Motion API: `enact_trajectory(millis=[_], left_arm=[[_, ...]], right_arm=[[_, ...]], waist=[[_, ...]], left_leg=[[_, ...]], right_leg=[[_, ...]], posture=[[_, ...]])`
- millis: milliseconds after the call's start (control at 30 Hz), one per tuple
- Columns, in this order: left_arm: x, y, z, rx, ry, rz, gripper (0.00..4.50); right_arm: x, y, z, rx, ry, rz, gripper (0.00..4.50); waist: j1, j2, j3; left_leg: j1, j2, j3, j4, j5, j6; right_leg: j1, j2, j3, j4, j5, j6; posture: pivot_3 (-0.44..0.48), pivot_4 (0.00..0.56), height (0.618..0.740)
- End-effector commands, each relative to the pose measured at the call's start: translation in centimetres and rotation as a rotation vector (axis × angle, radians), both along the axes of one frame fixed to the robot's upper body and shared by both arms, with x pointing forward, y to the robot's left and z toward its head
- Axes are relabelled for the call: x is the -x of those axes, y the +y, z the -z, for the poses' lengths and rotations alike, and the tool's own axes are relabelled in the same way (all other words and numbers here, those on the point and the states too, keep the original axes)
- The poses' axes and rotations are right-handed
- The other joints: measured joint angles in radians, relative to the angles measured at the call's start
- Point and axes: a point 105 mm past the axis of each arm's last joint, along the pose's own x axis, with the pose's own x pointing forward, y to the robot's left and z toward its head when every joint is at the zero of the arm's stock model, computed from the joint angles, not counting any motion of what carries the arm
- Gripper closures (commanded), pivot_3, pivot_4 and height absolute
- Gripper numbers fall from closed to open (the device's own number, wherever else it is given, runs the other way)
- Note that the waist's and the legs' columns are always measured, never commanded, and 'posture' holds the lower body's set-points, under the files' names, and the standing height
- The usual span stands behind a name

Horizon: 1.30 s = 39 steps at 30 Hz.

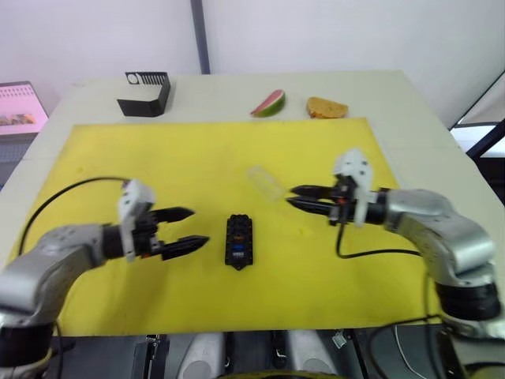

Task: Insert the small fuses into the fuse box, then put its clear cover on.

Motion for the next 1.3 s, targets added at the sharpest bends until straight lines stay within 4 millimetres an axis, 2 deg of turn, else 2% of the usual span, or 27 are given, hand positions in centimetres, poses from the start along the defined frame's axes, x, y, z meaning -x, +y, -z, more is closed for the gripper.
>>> enact_trajectory(millis=[33,67,133,200,333,467,567,667,733,933,1067,1167,1300], left_arm=[[1.4,5.1,-0.7,0.055,0.036,-0.226,0.0],[1.9,6.3,-0.4,0.066,0.059,-0.277,0.0],[3.5,10.6,0.1,0.123,0.127,-0.443,0.0],[4.6,13.0,0.3,0.172,0.163,-0.539,0.0],[5.6,15.6,0.5,0.288,0.21,-0.655,0.0],[5.4,14.7,0.5,0.351,0.215,-0.638,0.0],[4.3,14.8,0.7,0.447,0.276,-0.661,0.0],[2.5,14.1,-0.4,0.667,0.301,-0.604,0.0],[1.5,13.9,-1.0,0.755,0.294,-0.59,0.0],[-1.9,14.7,-0.1,0.849,0.34,-0.701,0.0],[-4.2,15.1,0.5,0.861,0.38,-0.755,0.0],[-5.9,15.2,1.2,0.879,0.448,-0.781,0.0],[-7.2,14.5,1.6,0.886,0.534,-0.751,0.0]], right_arm=[[0.2,-4.1,-1.4,0.022,-0.062,0.126,1.46],[0.2,-5.1,-1.4,0.028,-0.059,0.156,1.05],[0.3,-7.8,-1.0,0.067,-0.063,0.241,0.02],[0.4,-9.1,-0.7,0.088,-0.065,0.279,0.02],[0.2,-9.3,-0.8,0.091,-0.088,0.286,0.02],[-0.2,-6.4,-1.7,0.057,-0.124,0.19,0.02],[-0.4,-3.6,-2.6,0.021,-0.143,0.091,0.02],[-0.3,1.3,-3.7,-0.04,-0.168,-0.093,0.02],[-0.5,4.3,-4.2,-0.049,-0.196,-0.195,0.02],[-1.7,11.4,-5.0,-0.077,-0.225,-0.334,0.02],[-1.6,13.8,-4.3,-0.061,-0.233,-0.398,0.02],[-1.6,14.7,-4.2,-0.052,-0.243,-0.419,0.02],[-1.6,15.2,-4.1,-0.051,-0.253,-0.434,0.02]], waist=[[-0.002,0.0,0.0],[-0.002,0.0,0.0],[-0.001,0.0,0.0],[-0.001,0.0,0.0],[0.004,0.0,0.0],[0.001,0.0,0.0],[0.001,0.0,0.0],[0.0,0.0,0.0],[-0.003,0.0,0.0],[-0.004,-0.001,-0.001],[0.003,-0.004,-0.002],[0.003,-0.005,-0.002],[-0.004,-0.005,-0.002]], left_leg=[[0.0,0.0,0.0,0.0,0.0,0.0],[0.001,0.0,0.0,0.0,0.0,0.0],[0.003,0.0,0.0,0.0,0.0,0.0],[0.003,0.0,0.0,0.0,0.0,0.0],[0.002,0.0,0.001,0.001,0.0,0.0],[0.002,0.0,0.001,0.001,0.0,0.0],[0.002,0.001,0.0,0.001,0.0,0.0],[0.002,0.001,0.001,0.001,0.0,0.0],[0.002,0.001,0.001,0.001,0.0,0.0],[0.0,0.0,0.001,0.0,0.001,-0.003],[-0.001,-0.001,0.0,0.0,0.004,-0.007],[-0.001,-0.002,0.0,0.001,0.004,-0.007],[-0.001,-0.002,0.0,0.0,0.005,-0.009]], right_leg=[[0.0,0.0,0.0,0.0,0.0,0.0],[0.001,0.0,0.0,0.0,0.0,0.0],[0.002,0.0,0.0,0.001,0.0,0.0],[0.002,0.0,0.0,0.0,0.0,0.0],[0.003,0.0,0.0,0.0,0.0,0.0],[0.002,-0.001,0.0,0.0,0.0,0.0],[0.002,-0.001,0.0,0.0,0.0,0.0],[0.002,-0.001,0.0,0.001,0.0,0.0],[0.001,-0.001,0.0,0.001,0.0,0.0],[-0.003,-0.001,0.0,0.002,0.0,0.0],[-0.003,-0.001,0.0,0.003,0.0,0.0],[-0.002,-0.001,0.0,0.002,0.0,0.0],[-0.003,-0.001,0.0,0.003,0.0,0.0]], posture=[[0.0,0.15,0.74],[0.0,0.15,0.74],[0.0,0.15,0.74],[0.0,0.15,0.74],[0.0,0.15,0.74],[0.0,0.15,0.74],[0.0,0.15,0.74],[0.0,0.15,0.74],[0.0,0.15,0.74],[0.0,0.15,0.74],[0.0,0.15,0.74],[0.0,0.15,0.74],[0.0,0.15,0.74]])
